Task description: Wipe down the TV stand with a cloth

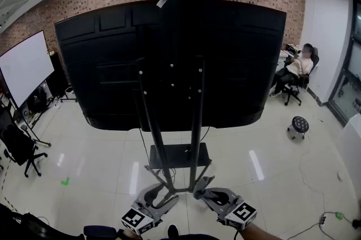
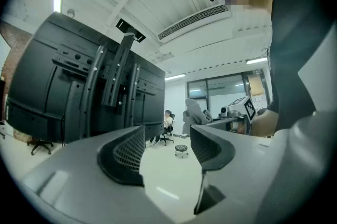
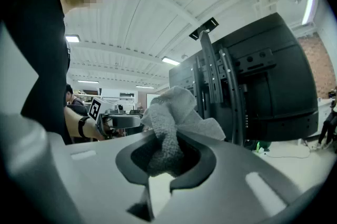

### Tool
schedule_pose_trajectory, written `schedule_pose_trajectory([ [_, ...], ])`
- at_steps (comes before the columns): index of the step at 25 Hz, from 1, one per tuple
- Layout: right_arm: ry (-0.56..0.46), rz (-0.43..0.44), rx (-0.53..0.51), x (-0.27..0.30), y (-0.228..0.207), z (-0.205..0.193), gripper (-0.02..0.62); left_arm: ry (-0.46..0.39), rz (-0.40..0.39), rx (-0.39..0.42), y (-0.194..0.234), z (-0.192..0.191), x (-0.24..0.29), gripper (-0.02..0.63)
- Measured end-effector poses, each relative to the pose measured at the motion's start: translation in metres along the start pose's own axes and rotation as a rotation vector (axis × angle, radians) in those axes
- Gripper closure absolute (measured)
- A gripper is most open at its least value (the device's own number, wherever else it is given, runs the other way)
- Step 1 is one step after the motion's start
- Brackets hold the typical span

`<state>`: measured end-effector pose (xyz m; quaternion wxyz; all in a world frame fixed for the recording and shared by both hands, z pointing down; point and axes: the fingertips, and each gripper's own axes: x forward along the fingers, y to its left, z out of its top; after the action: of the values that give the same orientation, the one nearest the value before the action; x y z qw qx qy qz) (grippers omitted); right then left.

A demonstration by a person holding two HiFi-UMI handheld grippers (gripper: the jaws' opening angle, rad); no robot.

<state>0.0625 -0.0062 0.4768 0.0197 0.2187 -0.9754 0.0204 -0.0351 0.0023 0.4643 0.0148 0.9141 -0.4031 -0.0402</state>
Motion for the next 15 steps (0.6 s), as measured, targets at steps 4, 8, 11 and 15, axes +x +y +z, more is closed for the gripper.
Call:
schedule_pose_trajectory([
  [4,-0.028,-0.01,-0.077,0.042,-0.014,0.044,0.565,-0.039,-0.029,0.066,0.039,0.046,0.008,0.314],
  [8,-0.085,-0.03,-0.161,0.08,-0.037,0.092,0.565,-0.068,-0.069,0.125,0.08,0.083,0.019,0.315],
  [11,-0.109,-0.055,-0.255,0.104,-0.055,0.123,0.565,-0.095,-0.103,0.151,0.107,0.113,0.026,0.318],
  [15,-0.153,-0.073,-0.376,0.131,-0.072,0.176,0.565,-0.144,-0.156,0.222,0.13,0.154,0.039,0.318],
])
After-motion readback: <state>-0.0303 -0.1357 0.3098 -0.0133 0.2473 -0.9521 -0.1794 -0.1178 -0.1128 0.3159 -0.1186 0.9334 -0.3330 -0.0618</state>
